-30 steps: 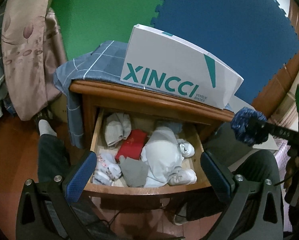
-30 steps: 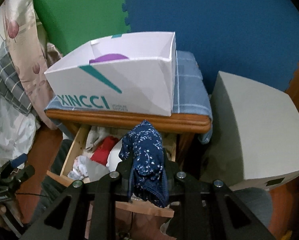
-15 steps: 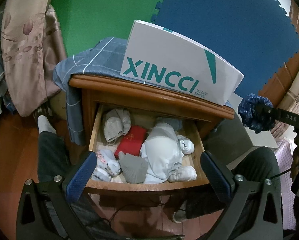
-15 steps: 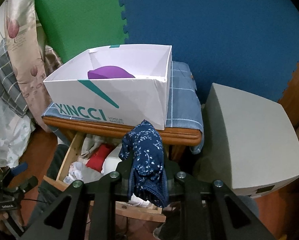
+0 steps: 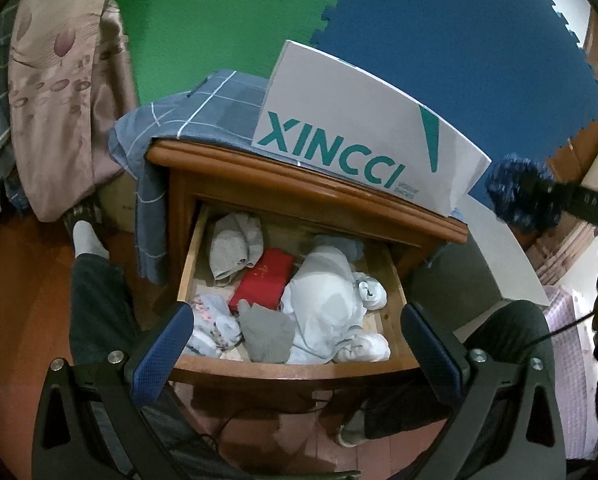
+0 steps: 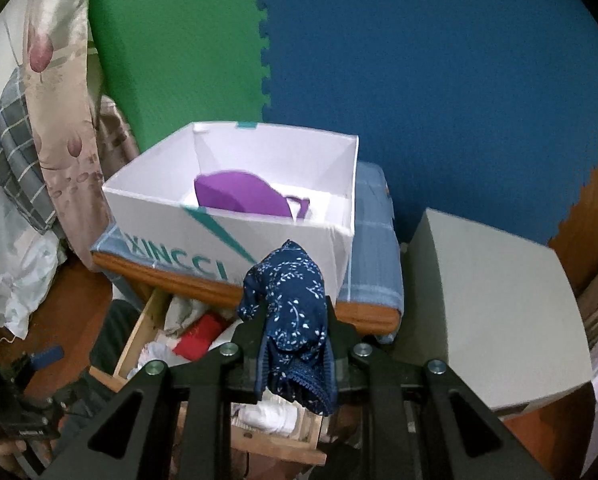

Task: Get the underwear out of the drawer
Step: 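Carry the navy briefs with the right gripper into the white box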

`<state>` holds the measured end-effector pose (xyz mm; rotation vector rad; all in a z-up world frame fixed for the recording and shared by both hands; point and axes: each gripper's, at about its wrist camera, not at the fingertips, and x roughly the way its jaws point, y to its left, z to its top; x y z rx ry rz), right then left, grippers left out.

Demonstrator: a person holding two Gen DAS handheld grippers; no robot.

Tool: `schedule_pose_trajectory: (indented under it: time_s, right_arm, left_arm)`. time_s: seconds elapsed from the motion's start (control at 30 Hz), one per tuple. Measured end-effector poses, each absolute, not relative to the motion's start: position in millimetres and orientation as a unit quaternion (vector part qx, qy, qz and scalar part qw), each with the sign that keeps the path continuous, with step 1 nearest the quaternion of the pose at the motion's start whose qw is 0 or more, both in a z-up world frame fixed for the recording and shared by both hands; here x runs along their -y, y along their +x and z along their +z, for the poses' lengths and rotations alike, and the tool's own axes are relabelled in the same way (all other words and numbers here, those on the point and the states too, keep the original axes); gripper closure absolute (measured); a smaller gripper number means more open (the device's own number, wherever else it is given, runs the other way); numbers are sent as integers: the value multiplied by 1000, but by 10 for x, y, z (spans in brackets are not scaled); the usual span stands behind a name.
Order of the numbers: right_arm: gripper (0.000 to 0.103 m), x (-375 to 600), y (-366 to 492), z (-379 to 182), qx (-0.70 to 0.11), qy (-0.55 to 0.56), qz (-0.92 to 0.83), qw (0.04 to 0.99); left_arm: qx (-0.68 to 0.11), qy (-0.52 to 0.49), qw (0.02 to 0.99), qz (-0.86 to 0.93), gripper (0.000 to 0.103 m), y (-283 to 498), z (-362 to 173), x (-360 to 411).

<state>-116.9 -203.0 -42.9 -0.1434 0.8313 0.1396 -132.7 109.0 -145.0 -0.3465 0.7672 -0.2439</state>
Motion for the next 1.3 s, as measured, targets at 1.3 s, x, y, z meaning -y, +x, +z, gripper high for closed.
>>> schedule_pose_trajectory:
  time_s: [1.3]
  right_arm:
    - [82, 1789, 562, -1035, -439, -102, 33, 892]
  left_arm:
    - [-417, -178, 887, -84, 1, -1310, -1723, -1244]
